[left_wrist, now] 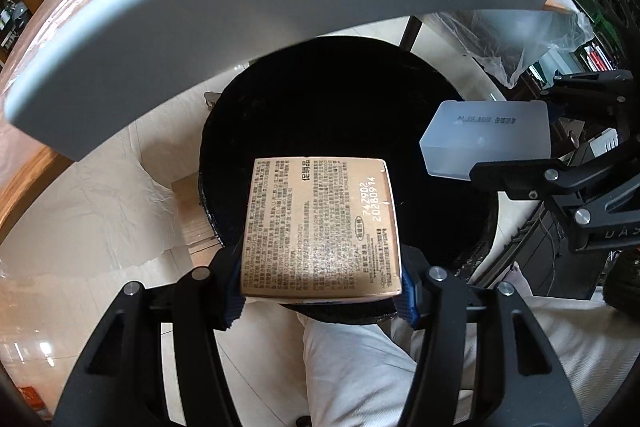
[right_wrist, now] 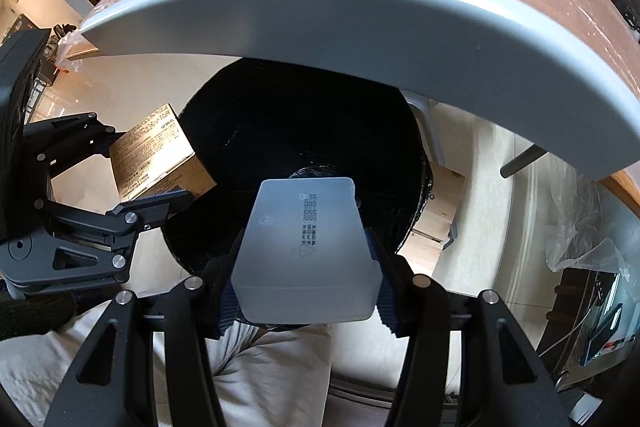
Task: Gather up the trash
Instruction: 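Carry both held boxes back over the trash bin below the table edge, then open the left tool to drop the tan box while the right tool drops the white box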
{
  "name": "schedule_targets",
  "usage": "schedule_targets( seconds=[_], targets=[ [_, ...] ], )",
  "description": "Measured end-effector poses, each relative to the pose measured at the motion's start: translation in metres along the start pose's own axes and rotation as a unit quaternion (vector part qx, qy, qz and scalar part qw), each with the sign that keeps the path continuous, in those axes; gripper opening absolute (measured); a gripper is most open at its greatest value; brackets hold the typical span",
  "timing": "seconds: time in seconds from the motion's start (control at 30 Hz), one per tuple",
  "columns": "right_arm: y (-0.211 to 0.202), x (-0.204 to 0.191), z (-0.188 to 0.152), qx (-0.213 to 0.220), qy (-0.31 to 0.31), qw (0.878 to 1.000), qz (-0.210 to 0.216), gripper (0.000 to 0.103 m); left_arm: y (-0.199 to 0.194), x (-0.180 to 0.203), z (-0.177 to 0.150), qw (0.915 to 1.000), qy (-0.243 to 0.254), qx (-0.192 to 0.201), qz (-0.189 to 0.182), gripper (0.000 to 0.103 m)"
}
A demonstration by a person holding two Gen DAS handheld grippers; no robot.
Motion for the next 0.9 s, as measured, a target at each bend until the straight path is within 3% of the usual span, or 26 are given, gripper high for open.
schedule_targets(
  seconds=[0.9],
  targets=[
    [0.016, -0.005, 0.007, -0.01, 0.003, 1.0, -0.017, 0.054, 0.028, 0.0, 0.01, 0.9994, 0.022, -0.023, 0.014, 0.059]
  ],
)
Point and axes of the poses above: each gripper's, at about its wrist camera, not at the fingertips, and y roughly the way its jaws point, x to its right, z to its top, the point moved 4 cm from there along y, roughly the way its jaws point, and after that the axes turned 14 degrees about y, right-handed, at the moved point
